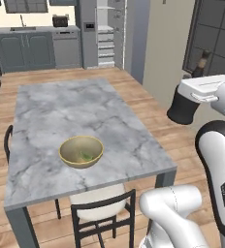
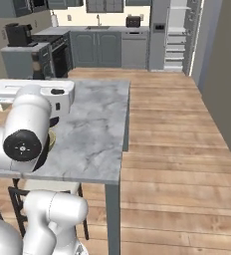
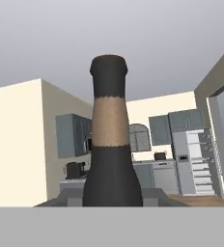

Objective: There is a bowl on the dining counter. Grab a lemon wedge from the fridge and place it in the bowl. Then get the liquor bottle and glass cup from the cabinet and place them next to the bowl.

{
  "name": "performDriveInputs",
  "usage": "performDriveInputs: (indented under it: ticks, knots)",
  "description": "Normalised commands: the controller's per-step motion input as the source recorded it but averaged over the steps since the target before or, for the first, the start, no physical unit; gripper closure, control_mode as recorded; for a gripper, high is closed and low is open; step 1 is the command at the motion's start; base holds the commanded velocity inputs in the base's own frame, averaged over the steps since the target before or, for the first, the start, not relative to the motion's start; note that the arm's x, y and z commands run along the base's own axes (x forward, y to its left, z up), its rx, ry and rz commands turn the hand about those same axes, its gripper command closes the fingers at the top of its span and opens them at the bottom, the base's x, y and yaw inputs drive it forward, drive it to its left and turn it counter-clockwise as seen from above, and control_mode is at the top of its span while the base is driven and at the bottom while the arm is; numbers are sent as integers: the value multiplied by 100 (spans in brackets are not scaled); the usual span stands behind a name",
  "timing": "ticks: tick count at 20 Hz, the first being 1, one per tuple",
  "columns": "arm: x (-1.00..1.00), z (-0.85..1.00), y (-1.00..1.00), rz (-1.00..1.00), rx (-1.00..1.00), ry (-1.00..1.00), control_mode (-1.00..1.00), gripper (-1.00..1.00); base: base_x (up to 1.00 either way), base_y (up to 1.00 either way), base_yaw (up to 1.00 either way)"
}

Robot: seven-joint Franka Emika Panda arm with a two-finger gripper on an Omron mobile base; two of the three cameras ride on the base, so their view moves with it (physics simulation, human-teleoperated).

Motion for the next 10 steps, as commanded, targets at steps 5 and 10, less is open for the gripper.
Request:
performDriveInputs:
  ticks: [5,10]
  knots:
    - [10,-22,18,0,-9,0,-100,100,0,20,0]
    - [51,-63,13,17,-13,4,-100,100,0,0,0]
